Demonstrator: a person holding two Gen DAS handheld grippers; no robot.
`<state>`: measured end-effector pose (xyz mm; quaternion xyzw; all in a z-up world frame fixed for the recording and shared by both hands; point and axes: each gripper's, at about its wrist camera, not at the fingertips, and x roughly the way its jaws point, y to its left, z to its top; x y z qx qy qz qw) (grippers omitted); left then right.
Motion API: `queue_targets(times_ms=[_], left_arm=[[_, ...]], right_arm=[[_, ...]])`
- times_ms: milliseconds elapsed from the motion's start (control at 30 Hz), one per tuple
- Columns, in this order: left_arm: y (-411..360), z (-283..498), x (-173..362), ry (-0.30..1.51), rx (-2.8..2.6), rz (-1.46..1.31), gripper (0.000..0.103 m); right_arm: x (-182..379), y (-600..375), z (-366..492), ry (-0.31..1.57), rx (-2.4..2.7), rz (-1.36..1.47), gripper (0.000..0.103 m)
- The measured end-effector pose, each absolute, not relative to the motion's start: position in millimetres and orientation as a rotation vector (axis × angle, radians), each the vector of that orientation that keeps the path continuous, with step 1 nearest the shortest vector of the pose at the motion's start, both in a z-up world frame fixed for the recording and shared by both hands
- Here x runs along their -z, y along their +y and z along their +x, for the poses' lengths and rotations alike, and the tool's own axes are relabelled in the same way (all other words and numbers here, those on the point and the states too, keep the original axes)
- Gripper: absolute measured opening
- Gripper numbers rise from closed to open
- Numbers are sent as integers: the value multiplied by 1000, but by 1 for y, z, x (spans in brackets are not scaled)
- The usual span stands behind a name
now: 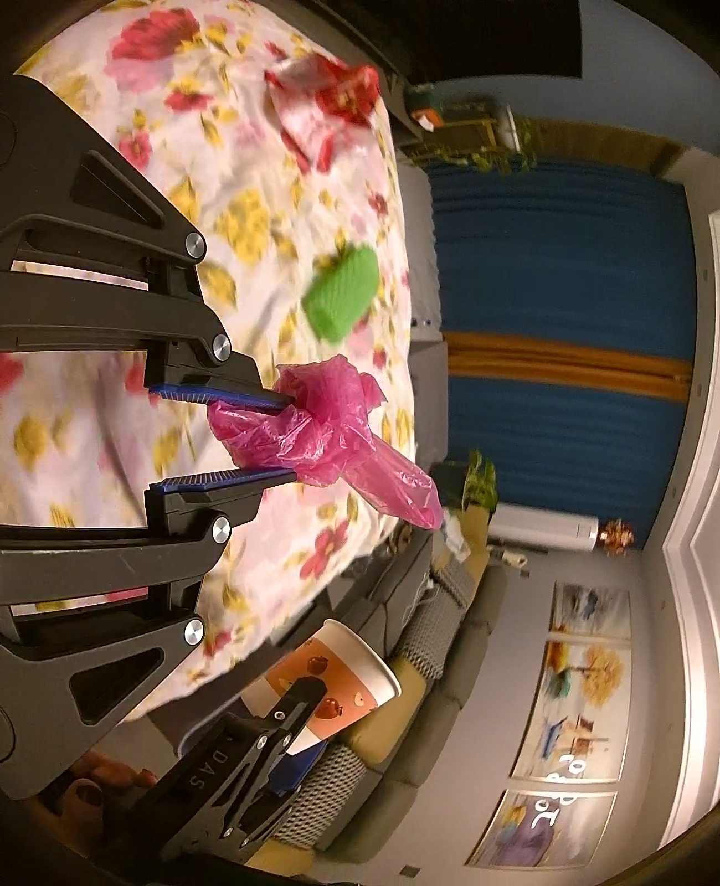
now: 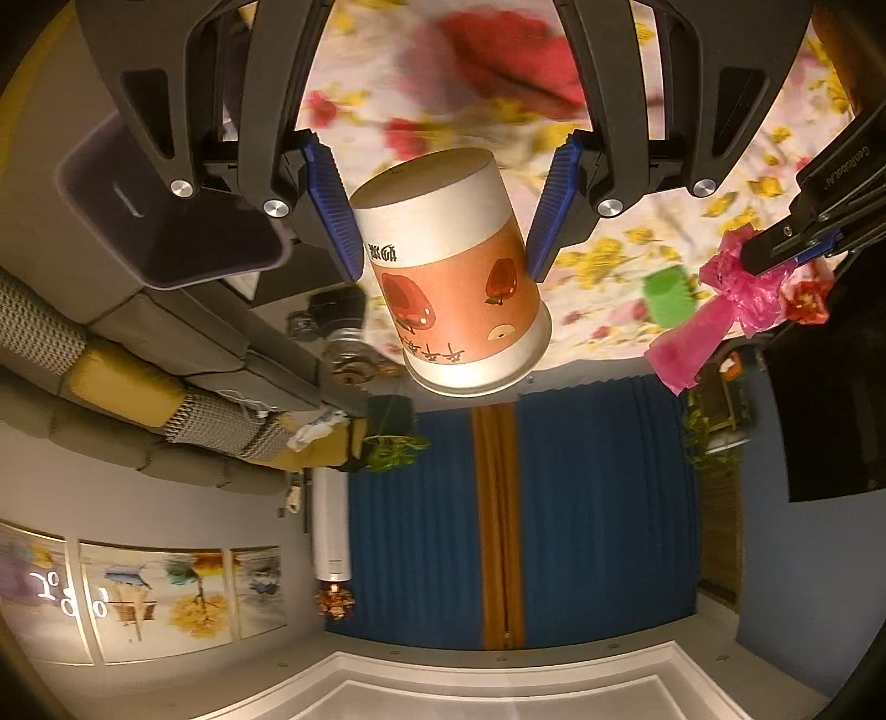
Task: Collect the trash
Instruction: 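Carry the pink bag and paper cup with both tools over the gray bin, then open both tools over the gray bin to drop the bag and cup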
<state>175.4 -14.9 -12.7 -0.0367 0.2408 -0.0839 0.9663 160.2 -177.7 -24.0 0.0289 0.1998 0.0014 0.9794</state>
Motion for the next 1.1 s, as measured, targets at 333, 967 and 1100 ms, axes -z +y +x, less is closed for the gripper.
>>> queue_targets(times_ms=[333, 967, 1100], left_arm=[[-101, 191, 9, 461, 300, -30, 20], [-268, 227, 32, 444, 562, 28, 20], [-282, 234, 38, 451, 590, 25, 20]], right_arm=[[25, -258, 151, 373, 147, 103, 59], [41, -386, 140, 350, 397, 184, 60], [43, -392, 144, 346, 406, 194, 60]])
